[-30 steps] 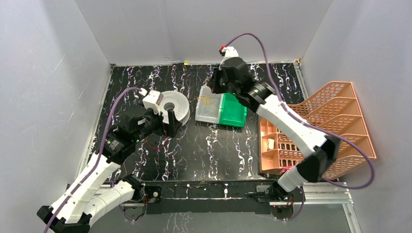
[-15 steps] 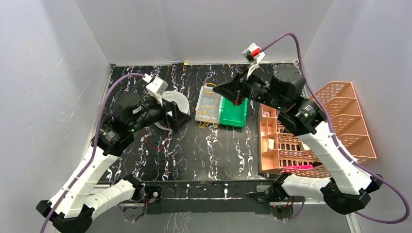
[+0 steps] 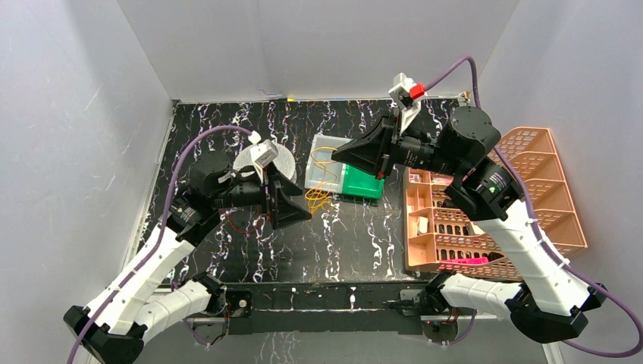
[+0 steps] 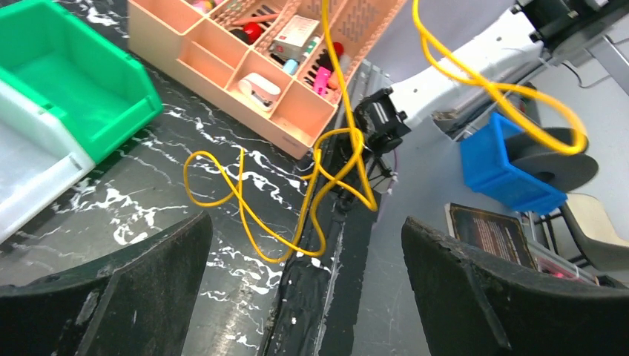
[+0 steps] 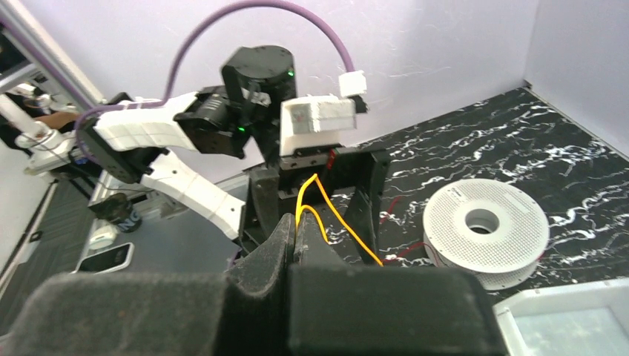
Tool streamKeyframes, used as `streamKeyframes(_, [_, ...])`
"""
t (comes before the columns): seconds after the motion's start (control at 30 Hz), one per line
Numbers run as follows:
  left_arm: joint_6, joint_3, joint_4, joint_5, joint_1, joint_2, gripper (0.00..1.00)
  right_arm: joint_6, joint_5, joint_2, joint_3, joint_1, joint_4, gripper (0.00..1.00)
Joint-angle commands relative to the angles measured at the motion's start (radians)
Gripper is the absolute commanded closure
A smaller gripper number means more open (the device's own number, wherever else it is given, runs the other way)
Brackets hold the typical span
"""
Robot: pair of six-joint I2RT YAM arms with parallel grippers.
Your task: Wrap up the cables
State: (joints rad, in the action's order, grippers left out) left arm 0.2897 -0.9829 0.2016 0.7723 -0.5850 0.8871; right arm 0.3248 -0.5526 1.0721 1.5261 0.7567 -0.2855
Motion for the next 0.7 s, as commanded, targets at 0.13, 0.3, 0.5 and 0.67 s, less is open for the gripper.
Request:
streamKeyframes(0.13, [0.125,0.103,-0.254,0.194,-0.004,-0.032,0.03,0.142,-0.088,-0.018,0.022,-0.001,0.202,1.0])
streamKeyframes(0.3, [0.181,0.137,-0.347,0.247,-0.004,-0.024,0.19,0.179,-0.086,-0.007,0.023,-0.001,0.238,1.0])
streamKeyframes(0.5, [0.261,0.172,-0.474,0.275,-0.004,-0.019,0.43,0.192,-0.083,0.004,0.016,-0.001,0.241,1.0])
streamKeyframes(0.67, [0.299,0.183,-0.527,0.276,-0.004,-0.014,0.52,0.195,-0.073,0.008,-0.003,-0.001,0.242,1.0])
